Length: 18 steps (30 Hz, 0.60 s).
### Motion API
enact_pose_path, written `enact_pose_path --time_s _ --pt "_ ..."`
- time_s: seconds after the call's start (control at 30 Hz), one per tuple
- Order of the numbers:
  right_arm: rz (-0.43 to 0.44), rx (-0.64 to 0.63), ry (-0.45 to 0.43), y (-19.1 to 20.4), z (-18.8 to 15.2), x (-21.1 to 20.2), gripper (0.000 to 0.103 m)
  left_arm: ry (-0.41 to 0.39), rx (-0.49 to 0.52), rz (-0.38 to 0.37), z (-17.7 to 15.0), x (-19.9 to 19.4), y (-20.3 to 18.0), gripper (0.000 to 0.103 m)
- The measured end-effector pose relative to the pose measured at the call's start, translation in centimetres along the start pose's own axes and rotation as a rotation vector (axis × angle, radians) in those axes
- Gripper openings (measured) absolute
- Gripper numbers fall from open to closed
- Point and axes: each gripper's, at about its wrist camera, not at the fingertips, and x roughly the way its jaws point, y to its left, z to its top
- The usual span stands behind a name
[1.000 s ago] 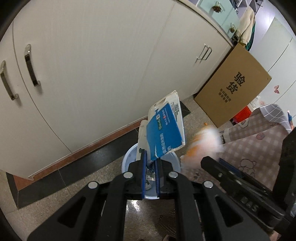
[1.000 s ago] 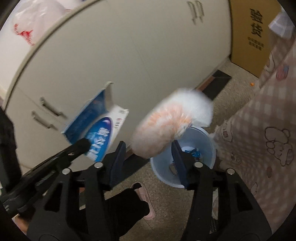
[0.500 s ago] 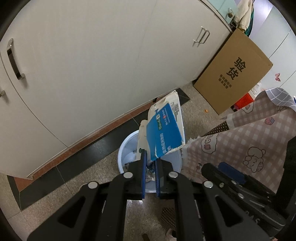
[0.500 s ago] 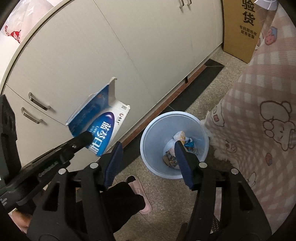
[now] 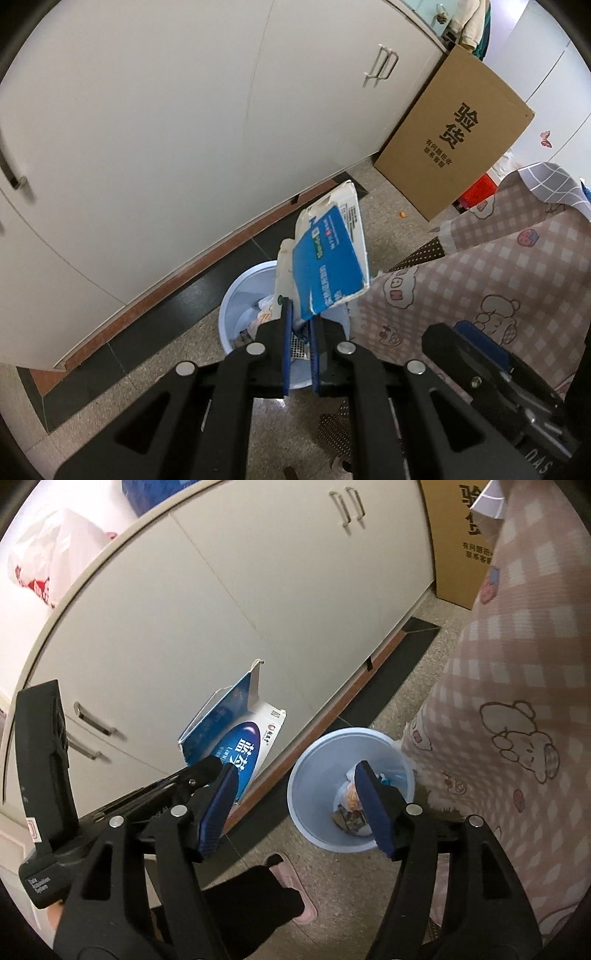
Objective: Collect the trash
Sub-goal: 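Hold both open grippers above the wastebasket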
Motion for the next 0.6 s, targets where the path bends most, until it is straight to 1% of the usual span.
enact_pose_path --time_s 0.07,0.1,0.13,0.17,0.2,0.23,0.27,0.4,0.5,0.6 --pt "-0.026 0.01 -0.042 -0.3 0.1 -0.8 0.066 -0.008 0.01 -0.004 0.4 -0.2 -0.5 0.009" --pt "-0.023 0.021 -0.051 -0.5 0.1 -1.0 0.066 -0.012 0.016 -0.008 0.5 -0.2 -0.7 0.01" --pt "-0.017 0.031 -0.055 -0.5 0.1 -1.2 0.066 -0.015 0.028 -0.018 0.6 -0.3 -1.0 0.024" --pt "-0.012 0.043 -0.059 -0.8 0.2 -1.3 0.066 -0.016 0.037 -0.009 0.7 -0.4 -1.2 0.033" --pt "-0.008 0.053 -0.059 -0.9 0.2 -1.4 0.067 -0.022 0.042 0.006 0.7 -0.5 -1.4 0.052" --pt "-0.007 0.058 -0.057 -1.1 0.3 -1.4 0.067 -0.044 0.049 0.025 0.7 -0.8 -1.5 0.055" --pt "-0.009 0.059 -0.055 -1.2 0.3 -1.4 0.067 -0.055 0.051 0.034 0.7 -0.9 -1.5 0.056" --pt "-0.003 0.063 -0.043 -1.5 0.3 -1.6 0.067 -0.035 0.016 0.023 0.6 -1.2 -0.7 0.056" --pt "0.012 0.072 -0.024 -1.4 0.1 -1.5 0.067 -0.036 0.0 0.034 0.4 -1.7 -0.2 0.059" --pt "0.046 0.086 0.003 -0.9 -0.2 -1.6 0.067 -0.048 -0.012 0.042 0.0 -2.9 0.3 0.06"
